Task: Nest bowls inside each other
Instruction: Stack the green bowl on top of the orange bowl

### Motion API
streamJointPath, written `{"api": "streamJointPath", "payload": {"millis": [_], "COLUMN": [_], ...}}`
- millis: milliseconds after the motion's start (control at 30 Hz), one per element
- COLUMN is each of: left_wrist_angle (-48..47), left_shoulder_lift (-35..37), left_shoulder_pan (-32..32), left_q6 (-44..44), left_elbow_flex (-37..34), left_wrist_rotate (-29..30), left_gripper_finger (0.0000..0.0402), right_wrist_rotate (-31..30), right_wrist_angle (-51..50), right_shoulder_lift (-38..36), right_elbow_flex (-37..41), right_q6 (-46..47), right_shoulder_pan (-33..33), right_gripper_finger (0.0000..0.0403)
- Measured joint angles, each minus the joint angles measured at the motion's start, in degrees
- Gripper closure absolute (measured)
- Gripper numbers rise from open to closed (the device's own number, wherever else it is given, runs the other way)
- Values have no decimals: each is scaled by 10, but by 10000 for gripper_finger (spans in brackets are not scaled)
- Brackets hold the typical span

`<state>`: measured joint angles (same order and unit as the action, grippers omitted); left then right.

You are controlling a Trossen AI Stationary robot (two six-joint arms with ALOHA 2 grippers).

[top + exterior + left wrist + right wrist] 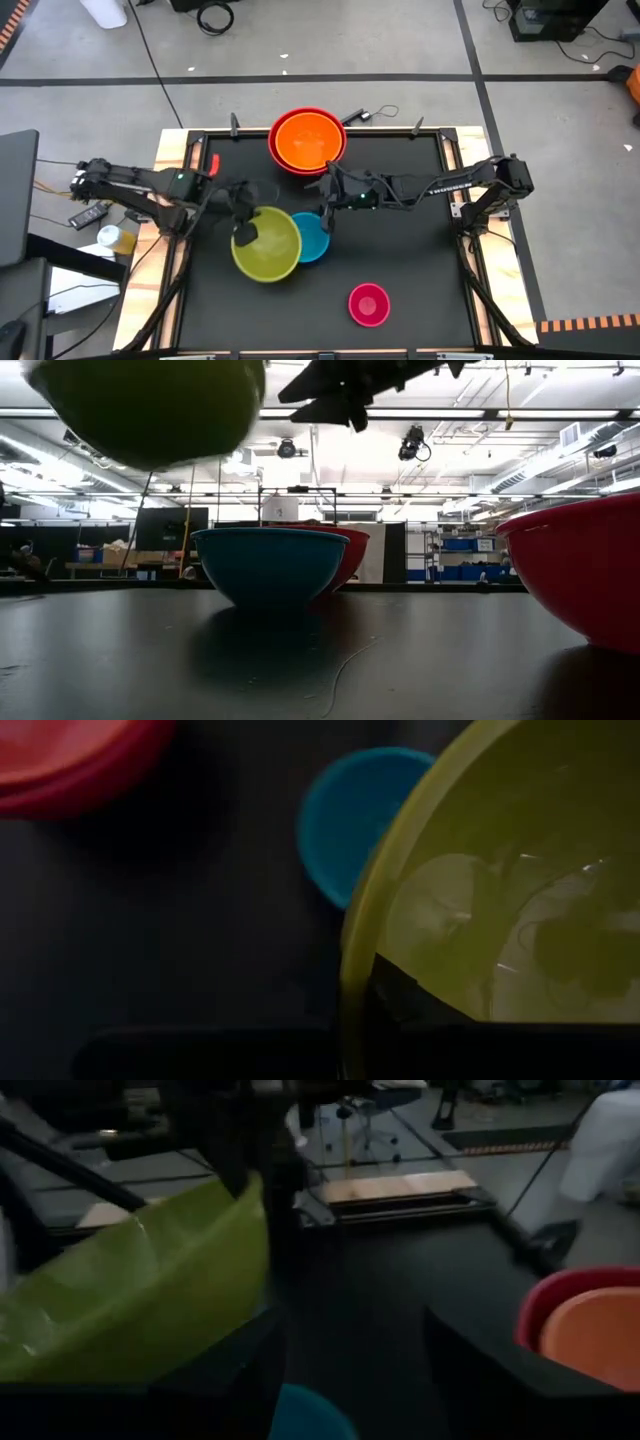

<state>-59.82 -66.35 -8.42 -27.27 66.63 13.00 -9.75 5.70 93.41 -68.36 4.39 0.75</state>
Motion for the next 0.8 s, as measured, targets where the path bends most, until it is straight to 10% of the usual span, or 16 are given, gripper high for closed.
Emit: {"api": "streamJointPath", "payload": {"millis": [800], "left_wrist_angle": [194], "left_shoulder_lift": [-117], "left_shoulder_pan": [103], "left_q6": [188], "left_elbow_flex": [-3], "left_wrist_rotate": [131], "left_gripper_finger": [382], "right_wrist_rotate": [-48], "right_wrist_angle": [-122], "right_shoulder_lift": [2], "right_elbow_flex": [-42], "right_q6": [-86], "right_shoulder_pan": [-54], "right_gripper_finger": [150]}}
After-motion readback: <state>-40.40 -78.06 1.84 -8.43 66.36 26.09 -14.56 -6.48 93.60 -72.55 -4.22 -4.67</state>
